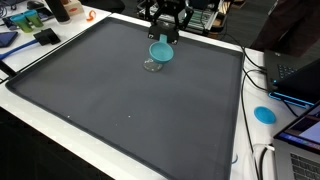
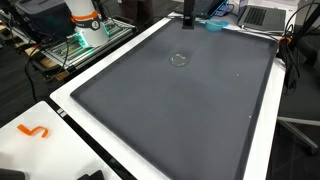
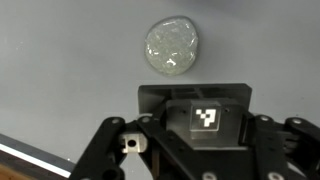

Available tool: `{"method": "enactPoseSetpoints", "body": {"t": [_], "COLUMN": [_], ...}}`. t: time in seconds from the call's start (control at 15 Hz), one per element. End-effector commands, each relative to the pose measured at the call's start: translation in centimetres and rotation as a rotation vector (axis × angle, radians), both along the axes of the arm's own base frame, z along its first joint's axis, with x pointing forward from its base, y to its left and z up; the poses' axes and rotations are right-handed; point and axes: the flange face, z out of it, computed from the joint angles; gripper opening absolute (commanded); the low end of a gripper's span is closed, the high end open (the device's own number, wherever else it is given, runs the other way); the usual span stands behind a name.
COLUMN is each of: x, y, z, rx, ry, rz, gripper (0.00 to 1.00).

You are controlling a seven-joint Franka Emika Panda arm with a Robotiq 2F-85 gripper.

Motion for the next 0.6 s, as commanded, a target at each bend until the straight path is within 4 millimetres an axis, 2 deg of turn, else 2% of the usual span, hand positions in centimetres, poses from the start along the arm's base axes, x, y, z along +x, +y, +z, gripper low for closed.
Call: {"method": "enactPoseSetpoints", "body": {"t": [0.0,0.53], "x": [1.0,2.5], "y": [-0.9,-3.2], "z": [1.0,3.0], "rx": [-0.002,0.043], "ry": [-0.004,0.008], "rz": [-0.034,-0.079], "gripper": [0.31,0.31]}}
